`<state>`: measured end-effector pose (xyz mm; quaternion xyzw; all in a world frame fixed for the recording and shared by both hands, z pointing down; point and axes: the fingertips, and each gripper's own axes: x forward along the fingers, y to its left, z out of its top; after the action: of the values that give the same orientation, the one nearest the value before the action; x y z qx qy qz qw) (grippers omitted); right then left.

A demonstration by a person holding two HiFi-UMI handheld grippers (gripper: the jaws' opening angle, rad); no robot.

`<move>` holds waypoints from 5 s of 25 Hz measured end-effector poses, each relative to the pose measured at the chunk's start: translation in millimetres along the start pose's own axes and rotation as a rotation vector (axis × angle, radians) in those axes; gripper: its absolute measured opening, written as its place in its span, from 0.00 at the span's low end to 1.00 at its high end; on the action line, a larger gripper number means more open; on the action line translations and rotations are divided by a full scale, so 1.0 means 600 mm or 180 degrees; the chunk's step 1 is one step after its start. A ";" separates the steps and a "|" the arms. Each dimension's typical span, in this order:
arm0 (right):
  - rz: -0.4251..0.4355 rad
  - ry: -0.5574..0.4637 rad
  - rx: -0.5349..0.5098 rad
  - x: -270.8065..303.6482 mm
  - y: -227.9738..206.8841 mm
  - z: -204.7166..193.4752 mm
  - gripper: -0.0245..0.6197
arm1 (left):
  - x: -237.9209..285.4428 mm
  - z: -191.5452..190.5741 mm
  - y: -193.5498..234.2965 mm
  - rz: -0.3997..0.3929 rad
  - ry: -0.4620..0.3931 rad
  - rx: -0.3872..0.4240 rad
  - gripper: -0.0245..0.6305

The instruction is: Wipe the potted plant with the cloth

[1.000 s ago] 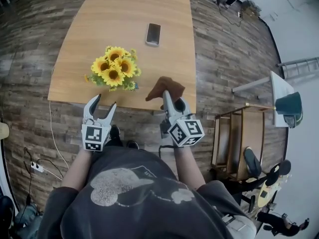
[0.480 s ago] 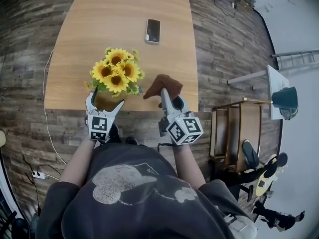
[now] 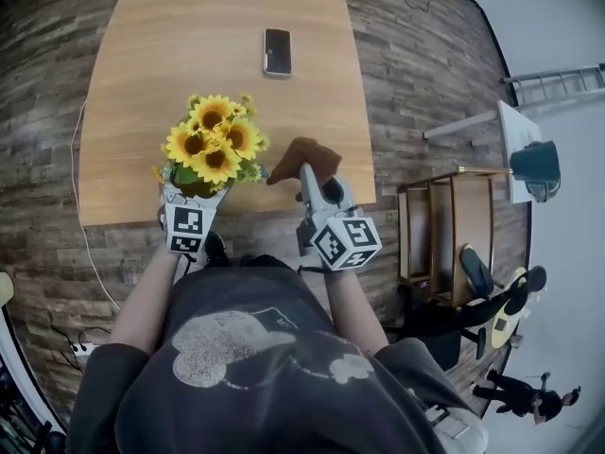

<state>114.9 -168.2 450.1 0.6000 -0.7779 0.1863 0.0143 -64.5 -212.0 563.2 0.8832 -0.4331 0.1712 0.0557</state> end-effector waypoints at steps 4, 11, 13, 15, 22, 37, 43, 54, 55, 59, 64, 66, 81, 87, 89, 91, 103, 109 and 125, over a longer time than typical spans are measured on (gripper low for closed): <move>-0.0057 -0.0019 -0.0001 0.006 -0.004 0.000 0.12 | 0.011 0.001 0.008 -0.0012 0.0007 0.0017 0.85; 0.0053 0.0056 -0.0021 0.035 -0.021 0.005 0.12 | 0.011 0.001 0.010 0.0062 0.0081 -0.0112 0.70; 0.0118 0.0085 -0.0011 0.053 -0.025 0.005 0.12 | 0.011 -0.001 0.014 0.0093 0.0104 -0.0106 0.70; 0.0199 0.0162 -0.0012 0.072 -0.030 0.000 0.12 | 0.009 -0.007 0.016 0.0105 0.0137 -0.0033 0.70; 0.0684 0.0618 -0.0255 0.165 -0.031 -0.037 0.12 | 0.010 -0.008 0.017 0.0096 0.0106 -0.0043 0.70; 0.1782 0.1310 -0.0354 0.290 0.063 -0.134 0.12 | 0.004 0.002 0.012 0.0032 0.0141 -0.0036 0.69; 0.2096 0.1333 -0.0283 0.306 0.093 -0.136 0.12 | 0.003 -0.008 0.010 0.0063 0.0189 -0.0179 0.69; 0.2058 0.1355 -0.0144 0.273 0.097 -0.153 0.12 | 0.001 -0.007 0.014 0.0002 0.0159 -0.0090 0.69; 0.2052 0.1355 -0.0157 0.266 0.097 -0.155 0.12 | 0.000 -0.003 0.013 -0.0025 0.0135 -0.0084 0.69; 0.2018 0.1361 -0.0187 0.241 0.097 -0.160 0.12 | -0.002 -0.003 0.010 -0.0209 0.0112 0.0033 0.69; 0.1971 0.1390 -0.0283 0.205 0.099 -0.167 0.12 | -0.004 -0.008 0.009 -0.0491 0.0138 0.0149 0.69; 0.1978 0.1424 -0.0310 0.190 0.101 -0.173 0.12 | -0.005 -0.007 0.008 -0.0618 0.0140 0.0206 0.69; 0.1916 0.1493 -0.0594 0.134 0.125 -0.204 0.12 | -0.001 -0.013 0.008 -0.1446 0.0193 0.0569 0.70; 0.2004 0.1549 -0.0677 0.117 0.132 -0.214 0.12 | 0.002 -0.011 0.007 -0.1520 0.0219 0.0599 0.70; 0.1992 0.1547 -0.0692 0.118 0.135 -0.213 0.12 | 0.002 -0.013 0.010 -0.1513 0.0248 0.0559 0.70; 0.1989 0.1551 -0.0705 0.118 0.137 -0.213 0.12 | 0.003 -0.017 0.016 -0.1421 0.0268 0.0432 0.72; 0.2428 0.1700 -0.0935 0.069 0.179 -0.233 0.12 | -0.073 -0.061 0.024 -0.0423 0.0266 -0.0164 0.79; 0.2336 0.1607 -0.0855 0.044 0.150 -0.219 0.12 | -0.066 -0.050 0.019 0.0189 0.0263 -0.0367 0.84; 0.1646 0.1360 -0.0509 0.078 0.021 -0.169 0.12 | -0.001 -0.021 0.010 0.1095 0.0439 -0.0758 1.00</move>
<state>69.5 -177.8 552.3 0.3273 -0.8958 0.2437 0.1762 -72.7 -212.3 574.3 0.7697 -0.5897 0.1857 0.1590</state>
